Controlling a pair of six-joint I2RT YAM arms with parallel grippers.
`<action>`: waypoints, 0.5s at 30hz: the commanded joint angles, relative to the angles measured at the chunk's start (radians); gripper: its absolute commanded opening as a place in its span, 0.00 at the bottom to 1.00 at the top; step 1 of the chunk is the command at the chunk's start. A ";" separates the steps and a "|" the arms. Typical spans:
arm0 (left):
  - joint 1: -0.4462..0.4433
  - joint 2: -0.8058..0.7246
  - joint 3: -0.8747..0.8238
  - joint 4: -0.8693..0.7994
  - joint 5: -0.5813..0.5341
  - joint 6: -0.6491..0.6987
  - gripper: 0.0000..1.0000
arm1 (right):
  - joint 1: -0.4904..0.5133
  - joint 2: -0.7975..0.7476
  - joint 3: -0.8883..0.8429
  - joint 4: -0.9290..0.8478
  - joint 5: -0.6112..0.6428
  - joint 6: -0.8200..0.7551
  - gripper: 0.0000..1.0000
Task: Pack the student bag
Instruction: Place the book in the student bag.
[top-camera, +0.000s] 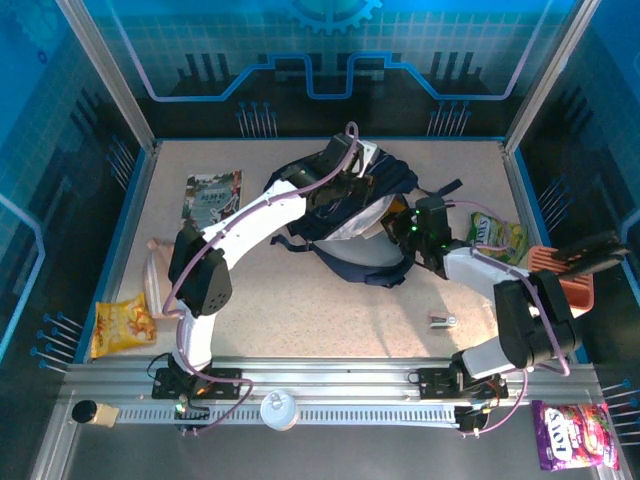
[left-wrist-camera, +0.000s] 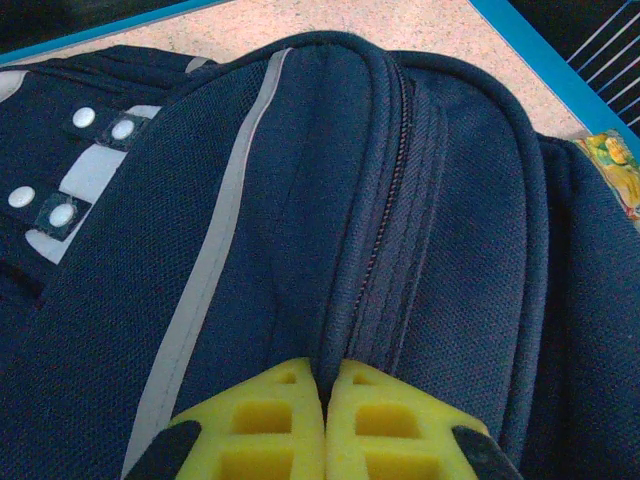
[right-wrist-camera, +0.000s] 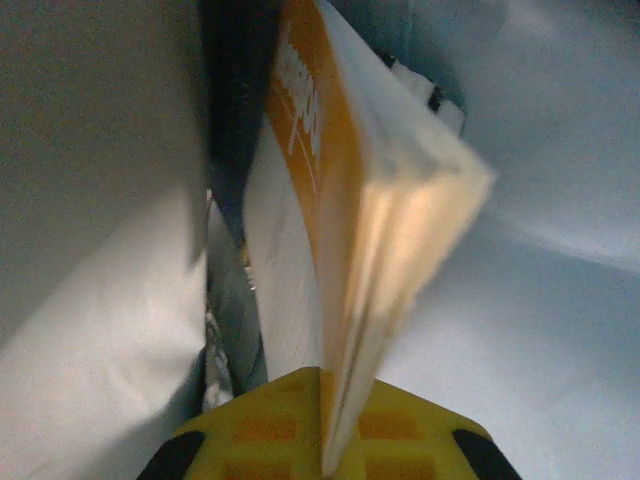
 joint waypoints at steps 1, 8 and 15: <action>0.009 -0.096 0.005 0.115 0.025 -0.036 0.00 | 0.035 0.056 0.064 0.047 0.070 0.032 0.00; 0.017 -0.104 0.004 0.116 0.031 -0.048 0.00 | 0.063 0.270 0.170 0.144 -0.003 0.074 0.07; 0.026 -0.113 -0.006 0.115 0.034 -0.058 0.00 | 0.068 0.381 0.295 0.153 -0.140 0.047 0.28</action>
